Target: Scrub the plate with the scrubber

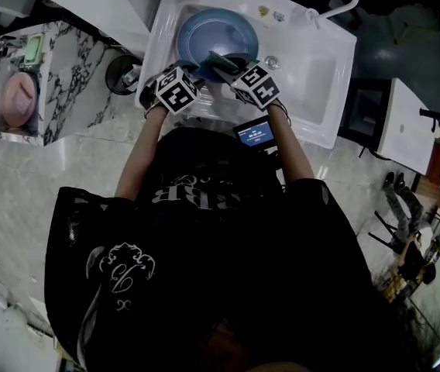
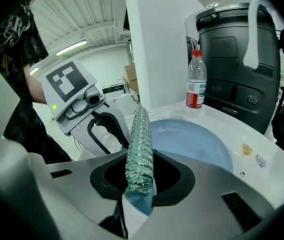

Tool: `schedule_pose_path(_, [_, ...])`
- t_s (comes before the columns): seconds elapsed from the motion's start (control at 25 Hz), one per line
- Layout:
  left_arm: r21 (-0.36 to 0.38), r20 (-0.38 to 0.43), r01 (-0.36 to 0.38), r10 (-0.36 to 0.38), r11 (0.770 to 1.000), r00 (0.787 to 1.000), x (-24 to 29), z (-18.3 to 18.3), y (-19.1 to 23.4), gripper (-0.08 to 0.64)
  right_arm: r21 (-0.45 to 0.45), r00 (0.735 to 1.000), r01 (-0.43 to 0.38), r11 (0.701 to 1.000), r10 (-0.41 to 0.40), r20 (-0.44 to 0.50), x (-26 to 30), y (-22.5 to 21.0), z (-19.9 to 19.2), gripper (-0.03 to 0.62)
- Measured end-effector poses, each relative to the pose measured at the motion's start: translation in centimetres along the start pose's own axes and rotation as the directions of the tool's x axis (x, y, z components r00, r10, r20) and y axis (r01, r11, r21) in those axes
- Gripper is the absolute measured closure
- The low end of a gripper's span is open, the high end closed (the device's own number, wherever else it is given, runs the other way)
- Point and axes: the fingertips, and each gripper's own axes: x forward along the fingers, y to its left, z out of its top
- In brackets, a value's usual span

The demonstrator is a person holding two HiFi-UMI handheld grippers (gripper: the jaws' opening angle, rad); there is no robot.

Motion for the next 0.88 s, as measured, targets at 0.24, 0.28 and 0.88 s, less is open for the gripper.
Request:
schedule_pose_path(0.24, [-0.024, 0.099, -0.038, 0.04, 0.999, 0.994, -1.2, 1.2, -0.1, 0.403, 0.173, 0.987, 0.093, 0.981, -0.114, 0.114, -2.7, -1.4, 0.9, 0.502])
schedule_pose_path(0.28, [-0.052, 0.145, -0.036, 0.043, 0.998, 0.989, -1.6, 1.8, -0.2, 0.404, 0.189, 0.984, 0.097, 0.977, -0.123, 0.131, -3.3, -1.3, 1.1, 0.502])
schedule_pose_path(0.88, [-0.245, 0.547, -0.001, 0.139, 0.969, 0.826, -11.6, 9.7, -7.5, 0.405, 0.329, 0.915, 0.149, 0.933, -0.256, 0.311, -16.0, 3.7, 0.4, 0.502])
